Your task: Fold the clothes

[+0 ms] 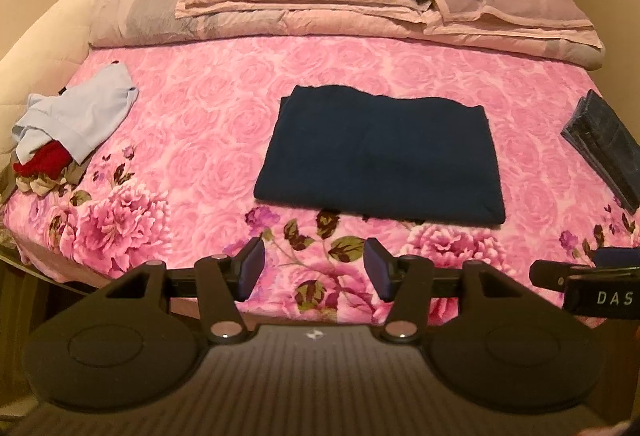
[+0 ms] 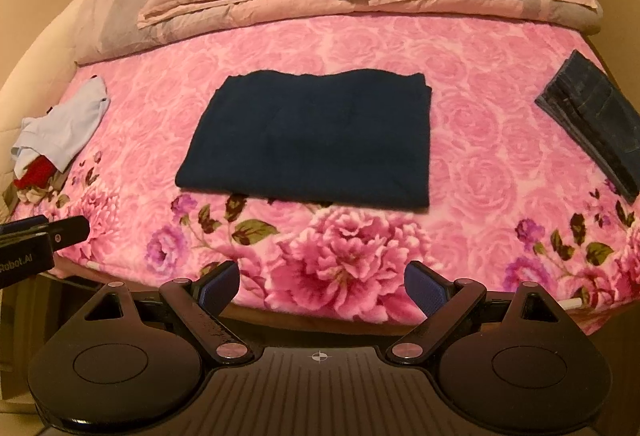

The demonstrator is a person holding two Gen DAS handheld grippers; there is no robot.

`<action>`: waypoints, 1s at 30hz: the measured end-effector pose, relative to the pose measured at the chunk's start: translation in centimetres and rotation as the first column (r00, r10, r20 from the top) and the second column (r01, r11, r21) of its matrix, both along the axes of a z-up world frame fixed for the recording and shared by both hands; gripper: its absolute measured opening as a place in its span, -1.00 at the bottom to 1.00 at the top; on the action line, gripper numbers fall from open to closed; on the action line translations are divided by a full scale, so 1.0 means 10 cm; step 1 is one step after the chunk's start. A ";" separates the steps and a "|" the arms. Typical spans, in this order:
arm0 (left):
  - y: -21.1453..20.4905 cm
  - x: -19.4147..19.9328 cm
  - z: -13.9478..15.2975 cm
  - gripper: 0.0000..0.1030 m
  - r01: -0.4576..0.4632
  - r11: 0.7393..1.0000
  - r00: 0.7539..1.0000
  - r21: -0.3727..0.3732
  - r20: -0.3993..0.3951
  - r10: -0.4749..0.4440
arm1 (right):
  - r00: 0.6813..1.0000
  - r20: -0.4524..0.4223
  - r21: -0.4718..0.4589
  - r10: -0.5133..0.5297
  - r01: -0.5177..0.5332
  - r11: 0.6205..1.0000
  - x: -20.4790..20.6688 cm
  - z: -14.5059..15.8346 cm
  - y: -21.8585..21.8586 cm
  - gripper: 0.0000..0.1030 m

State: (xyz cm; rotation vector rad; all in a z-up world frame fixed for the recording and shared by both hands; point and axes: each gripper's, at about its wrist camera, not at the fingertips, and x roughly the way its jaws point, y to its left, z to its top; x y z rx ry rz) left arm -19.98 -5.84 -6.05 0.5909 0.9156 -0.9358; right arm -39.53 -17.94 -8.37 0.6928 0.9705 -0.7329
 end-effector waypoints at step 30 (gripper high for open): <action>-1.27 1.71 -1.38 -0.01 0.210 0.970 0.945 0.126 -0.282 -0.168 | 0.768 -0.045 0.322 -0.639 0.617 0.718 0.00 -1.26 -0.66 0.79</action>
